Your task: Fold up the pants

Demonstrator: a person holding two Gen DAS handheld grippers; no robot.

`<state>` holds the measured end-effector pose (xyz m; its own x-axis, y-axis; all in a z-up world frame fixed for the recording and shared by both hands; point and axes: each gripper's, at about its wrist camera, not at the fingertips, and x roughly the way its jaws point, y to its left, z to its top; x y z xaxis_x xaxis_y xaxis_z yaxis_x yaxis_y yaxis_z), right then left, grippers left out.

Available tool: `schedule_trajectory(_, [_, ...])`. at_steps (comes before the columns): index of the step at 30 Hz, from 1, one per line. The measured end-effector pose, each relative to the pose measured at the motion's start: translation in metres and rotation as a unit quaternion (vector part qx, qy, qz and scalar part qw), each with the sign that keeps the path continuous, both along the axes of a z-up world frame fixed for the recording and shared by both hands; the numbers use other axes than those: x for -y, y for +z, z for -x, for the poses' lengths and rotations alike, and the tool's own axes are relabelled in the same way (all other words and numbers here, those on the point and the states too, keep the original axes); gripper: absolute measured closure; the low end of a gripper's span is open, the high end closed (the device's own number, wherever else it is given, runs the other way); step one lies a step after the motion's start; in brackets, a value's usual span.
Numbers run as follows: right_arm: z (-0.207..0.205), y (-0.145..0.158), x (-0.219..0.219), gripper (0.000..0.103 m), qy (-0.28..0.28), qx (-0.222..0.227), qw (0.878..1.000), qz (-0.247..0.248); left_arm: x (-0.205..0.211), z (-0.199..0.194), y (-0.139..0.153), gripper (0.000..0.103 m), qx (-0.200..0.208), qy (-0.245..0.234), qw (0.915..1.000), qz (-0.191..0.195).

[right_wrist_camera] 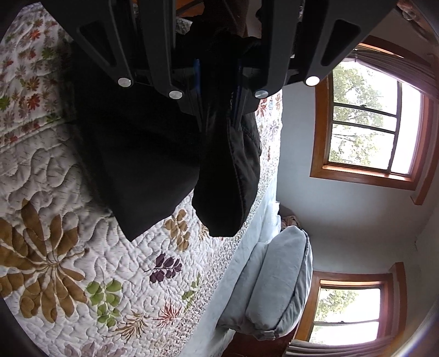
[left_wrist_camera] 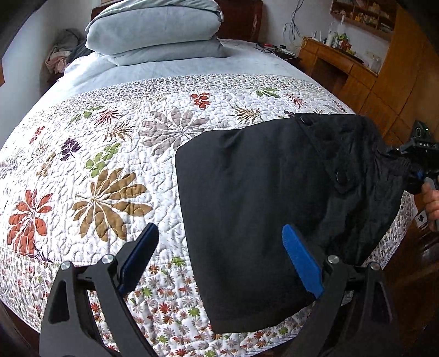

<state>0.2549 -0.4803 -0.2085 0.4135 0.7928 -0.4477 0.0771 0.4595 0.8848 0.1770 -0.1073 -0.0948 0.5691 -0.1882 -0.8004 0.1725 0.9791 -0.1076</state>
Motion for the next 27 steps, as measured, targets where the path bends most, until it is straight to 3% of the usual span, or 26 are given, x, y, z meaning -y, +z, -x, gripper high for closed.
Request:
schedule_trajectory(7, [0.002,-0.015,0.006,0.083,-0.003,-0.014,1.0,0.014,0.003,-0.005,-0.01,0.012,-0.008,0.004,1.0,-0.004])
schedule_trajectory(9, [0.002,-0.019,0.007,0.075,-0.002,-0.017,1.0,0.024,0.004,-0.006,-0.014,0.012,-0.012,0.004,0.9999,-0.004])
schedule_trajectory(14, [0.012,-0.023,0.022,0.043,-0.01,-0.022,0.999,0.034,0.005,-0.007,-0.02,0.012,-0.02,0.004,0.9998,-0.003])
schedule_trajectory(16, [0.018,-0.018,0.024,0.041,0.004,-0.015,0.999,0.045,0.004,-0.007,-0.021,0.012,-0.022,0.004,0.9998,-0.002])
schedule_trajectory(21, [0.029,-0.006,0.013,0.042,0.051,-0.002,0.993,0.11,0.0,-0.005,-0.023,0.011,-0.023,0.008,0.9997,-0.003])
schedule_trajectory(23, [0.032,0.0,0.003,0.063,0.072,0.01,0.988,0.134,-0.002,-0.005,-0.024,0.011,-0.026,0.01,0.9996,-0.003])
schedule_trajectory(27, [0.037,0.013,-0.004,0.072,0.084,0.029,0.983,0.162,-0.002,-0.004,-0.024,0.011,-0.027,0.01,0.9996,-0.004])
